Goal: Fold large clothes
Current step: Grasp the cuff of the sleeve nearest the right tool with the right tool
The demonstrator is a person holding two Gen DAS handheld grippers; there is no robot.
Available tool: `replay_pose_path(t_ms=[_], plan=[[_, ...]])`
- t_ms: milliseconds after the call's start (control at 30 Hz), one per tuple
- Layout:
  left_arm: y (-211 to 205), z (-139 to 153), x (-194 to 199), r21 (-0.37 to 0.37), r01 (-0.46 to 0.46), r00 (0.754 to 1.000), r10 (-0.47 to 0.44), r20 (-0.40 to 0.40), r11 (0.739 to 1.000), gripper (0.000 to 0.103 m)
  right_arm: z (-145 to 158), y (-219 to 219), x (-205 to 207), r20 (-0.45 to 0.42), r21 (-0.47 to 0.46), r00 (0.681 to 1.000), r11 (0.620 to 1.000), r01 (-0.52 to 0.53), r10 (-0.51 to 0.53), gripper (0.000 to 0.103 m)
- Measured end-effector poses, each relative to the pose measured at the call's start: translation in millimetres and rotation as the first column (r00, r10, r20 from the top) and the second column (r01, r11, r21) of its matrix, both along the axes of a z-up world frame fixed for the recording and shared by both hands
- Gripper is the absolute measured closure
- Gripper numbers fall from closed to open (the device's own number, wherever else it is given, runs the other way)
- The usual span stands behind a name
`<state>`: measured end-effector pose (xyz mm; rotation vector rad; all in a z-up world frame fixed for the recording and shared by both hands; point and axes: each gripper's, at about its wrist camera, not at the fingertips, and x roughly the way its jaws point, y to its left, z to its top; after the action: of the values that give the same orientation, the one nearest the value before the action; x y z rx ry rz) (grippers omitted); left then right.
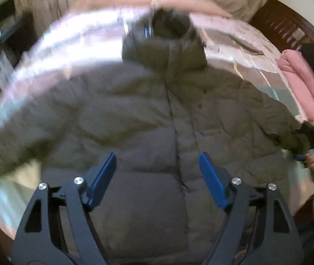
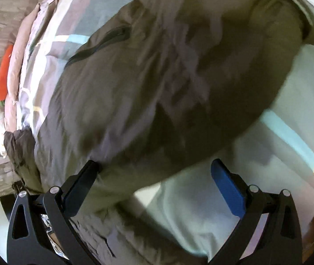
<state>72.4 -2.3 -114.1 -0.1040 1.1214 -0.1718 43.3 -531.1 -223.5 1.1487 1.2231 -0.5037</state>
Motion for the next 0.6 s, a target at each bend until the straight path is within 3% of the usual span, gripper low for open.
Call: replay_pose_path(t_ms=[67,100,133,167,200,267,300,433,500,600], plan=[[9,-18,7,-0.181,-0.022,0.996,0.006,-0.088,0.983,0.025,-10,-4,9,-0.009,0.01,1.0,1.0,0.006,-0.006,0.001],[14,-26,8,-0.244,-0.062,0.991,0.031,-0.13,0.968,0.021,-16,-8,13,-0.023,0.011,1.0,1.0,0.008,-0.008,0.001],[16,-29,8,-0.25,-0.085,0.987,0.047,-0.153,0.964,0.017,-18,-12,16,-0.027,0.006,0.999,1.0,0.017,-0.016,0.001],[18,-33,9,-0.241,-0.113,0.981,0.071,-0.18,0.964,0.014,-15,-15,18,-0.019,-0.01,0.999,0.999,0.032,-0.033,0.016],[20,-33,8,-0.233,-0.122,0.98,0.08,-0.184,0.965,0.014,-8,-20,19,0.015,-0.038,0.998,0.998,0.058,-0.058,0.052],[19,-30,7,-0.217,-0.116,0.983,0.081,-0.165,0.969,0.014,7,-27,18,0.08,-0.056,0.993,0.994,0.095,-0.091,0.082],[18,-28,7,-0.216,-0.11,0.985,0.077,-0.155,0.97,0.014,15,-33,17,0.132,-0.051,0.984,0.991,0.126,-0.118,0.089],[15,-15,2,-0.208,-0.065,0.992,0.042,-0.115,0.976,0.014,62,-32,16,0.334,-0.085,0.929,0.977,0.196,-0.157,0.095],[16,-8,-1,-0.206,-0.053,0.993,0.03,-0.116,0.977,0.011,105,-12,24,0.464,-0.141,0.882,0.977,0.162,-0.079,0.096],[26,-2,0,-0.252,-0.078,0.99,0.045,-0.133,0.965,0.01,162,44,50,0.6,-0.233,0.785,0.972,-0.014,0.154,0.096]])
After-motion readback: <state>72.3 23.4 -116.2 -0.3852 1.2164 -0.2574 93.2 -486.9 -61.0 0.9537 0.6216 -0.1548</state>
